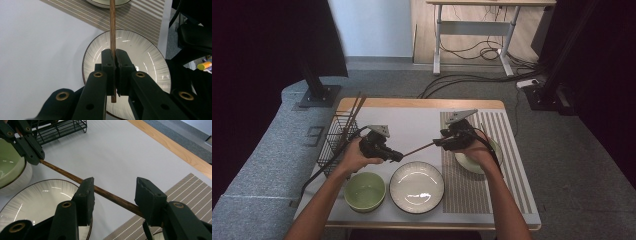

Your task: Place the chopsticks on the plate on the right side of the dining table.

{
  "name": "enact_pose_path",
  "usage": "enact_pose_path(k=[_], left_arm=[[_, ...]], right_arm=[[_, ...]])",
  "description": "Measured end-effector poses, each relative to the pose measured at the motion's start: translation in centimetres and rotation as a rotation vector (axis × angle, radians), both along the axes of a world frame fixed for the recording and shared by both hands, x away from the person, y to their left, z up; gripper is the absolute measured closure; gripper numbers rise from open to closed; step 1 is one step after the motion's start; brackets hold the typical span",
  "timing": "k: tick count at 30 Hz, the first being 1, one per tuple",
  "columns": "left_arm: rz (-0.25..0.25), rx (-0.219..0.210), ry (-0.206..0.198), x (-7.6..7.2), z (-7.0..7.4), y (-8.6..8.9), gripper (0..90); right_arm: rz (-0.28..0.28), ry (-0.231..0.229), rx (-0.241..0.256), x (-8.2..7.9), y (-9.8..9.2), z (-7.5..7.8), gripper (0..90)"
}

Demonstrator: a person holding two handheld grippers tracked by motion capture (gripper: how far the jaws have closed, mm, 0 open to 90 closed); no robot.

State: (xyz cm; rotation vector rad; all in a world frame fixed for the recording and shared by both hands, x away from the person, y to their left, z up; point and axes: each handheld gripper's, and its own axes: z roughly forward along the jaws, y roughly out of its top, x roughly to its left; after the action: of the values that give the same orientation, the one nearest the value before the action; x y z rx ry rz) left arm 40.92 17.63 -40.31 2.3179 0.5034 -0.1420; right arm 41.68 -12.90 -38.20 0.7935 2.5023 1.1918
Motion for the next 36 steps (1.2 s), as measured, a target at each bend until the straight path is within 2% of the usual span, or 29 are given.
enact_pose_path(k=[8, 19, 27, 33, 36], left_arm=[[-0.011, -0.010, 0.018, 0.2, 0.1, 0.2, 86.6], [-0.010, -0.014, 0.031, 0.4, 0.1, 0.2, 86.7], [-0.008, -0.014, 0.038, 0.6, 0.5, 0.5, 86.9], [-0.014, -0.025, 0.046, 0.7, 0.7, 0.7, 86.9], [-0.015, -0.027, 0.047, 0.7, 0.7, 0.8, 86.9]], right_arm=[[0.032, -0.023, -0.038, -0.2, 0.1, 0.0, 49.8], [0.073, -0.076, -0.125, -0.3, 0.5, -0.1, 49.9], [0.107, -0.090, -0.184, -0.1, 1.0, -0.3, 50.3], [0.146, -0.141, -0.274, -0.4, 1.6, -0.3, 51.6], [0.157, -0.142, -0.288, -0.5, 1.6, -0.4, 53.7]])
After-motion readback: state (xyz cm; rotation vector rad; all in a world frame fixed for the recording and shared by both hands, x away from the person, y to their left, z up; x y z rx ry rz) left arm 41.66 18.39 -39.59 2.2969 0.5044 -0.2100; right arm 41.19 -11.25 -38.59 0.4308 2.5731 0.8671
